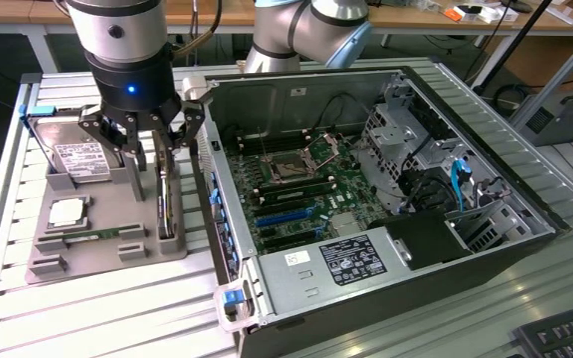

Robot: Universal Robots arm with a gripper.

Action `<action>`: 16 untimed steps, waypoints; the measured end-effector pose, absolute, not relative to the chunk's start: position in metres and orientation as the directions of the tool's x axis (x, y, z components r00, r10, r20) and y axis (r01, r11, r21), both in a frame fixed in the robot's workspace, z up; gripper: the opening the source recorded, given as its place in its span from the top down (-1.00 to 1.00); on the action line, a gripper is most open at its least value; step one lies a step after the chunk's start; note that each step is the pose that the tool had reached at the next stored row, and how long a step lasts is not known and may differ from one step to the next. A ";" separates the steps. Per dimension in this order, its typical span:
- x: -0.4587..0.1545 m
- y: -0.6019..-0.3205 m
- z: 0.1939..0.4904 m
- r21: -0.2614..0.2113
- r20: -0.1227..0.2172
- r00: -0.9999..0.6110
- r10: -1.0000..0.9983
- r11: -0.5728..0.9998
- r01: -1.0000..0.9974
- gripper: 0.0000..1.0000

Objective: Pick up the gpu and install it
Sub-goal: 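Pick up the gpu and move the gpu toward the slot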

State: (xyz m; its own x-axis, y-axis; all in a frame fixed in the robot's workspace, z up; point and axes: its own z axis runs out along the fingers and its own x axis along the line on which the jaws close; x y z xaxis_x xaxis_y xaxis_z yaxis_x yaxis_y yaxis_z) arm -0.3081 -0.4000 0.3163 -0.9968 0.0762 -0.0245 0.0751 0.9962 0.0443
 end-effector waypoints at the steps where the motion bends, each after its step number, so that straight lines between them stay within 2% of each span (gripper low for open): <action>1: -0.308 -0.400 0.315 0.044 -0.024 -0.997 0.076 0.996 0.075 0.15; 16: -0.308 -0.400 0.310 0.044 -0.024 -0.997 0.076 0.996 0.075 0.15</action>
State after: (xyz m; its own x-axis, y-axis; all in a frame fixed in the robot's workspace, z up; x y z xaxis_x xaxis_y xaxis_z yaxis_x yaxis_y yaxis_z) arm -0.3081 -0.4000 0.3096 -0.9968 0.0762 -0.0245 0.0751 0.9962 0.0443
